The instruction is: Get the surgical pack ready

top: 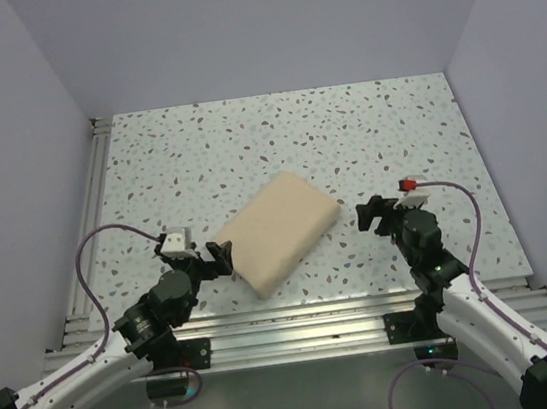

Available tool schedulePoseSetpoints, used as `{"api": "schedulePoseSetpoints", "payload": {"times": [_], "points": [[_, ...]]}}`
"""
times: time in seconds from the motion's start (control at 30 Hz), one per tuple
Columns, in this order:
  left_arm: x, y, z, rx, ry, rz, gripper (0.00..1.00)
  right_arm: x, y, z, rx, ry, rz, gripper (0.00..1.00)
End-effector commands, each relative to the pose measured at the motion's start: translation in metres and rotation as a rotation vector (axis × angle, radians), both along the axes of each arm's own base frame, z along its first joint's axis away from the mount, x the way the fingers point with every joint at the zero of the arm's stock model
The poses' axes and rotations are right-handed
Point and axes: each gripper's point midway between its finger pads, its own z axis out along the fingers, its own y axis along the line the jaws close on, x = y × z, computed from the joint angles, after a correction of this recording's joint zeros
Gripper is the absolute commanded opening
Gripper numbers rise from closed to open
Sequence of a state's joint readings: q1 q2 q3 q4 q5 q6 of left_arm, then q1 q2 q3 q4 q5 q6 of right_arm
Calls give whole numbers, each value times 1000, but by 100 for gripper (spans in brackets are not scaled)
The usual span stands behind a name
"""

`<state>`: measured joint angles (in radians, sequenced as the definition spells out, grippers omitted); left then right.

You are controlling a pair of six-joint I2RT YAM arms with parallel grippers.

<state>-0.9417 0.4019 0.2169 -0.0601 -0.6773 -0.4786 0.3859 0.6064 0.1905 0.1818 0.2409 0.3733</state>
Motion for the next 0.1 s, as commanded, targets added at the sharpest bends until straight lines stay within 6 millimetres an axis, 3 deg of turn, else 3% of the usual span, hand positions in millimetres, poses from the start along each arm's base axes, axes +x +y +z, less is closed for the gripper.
{"api": "schedulePoseSetpoints", "payload": {"times": [0.0,0.07], "points": [[5,-3,30,-77,-60,11,100,7,4,27,34,-89,6,86],[5,-4,30,-76,-59,9,100,7,2,28,30,-91,-2,92]]}}
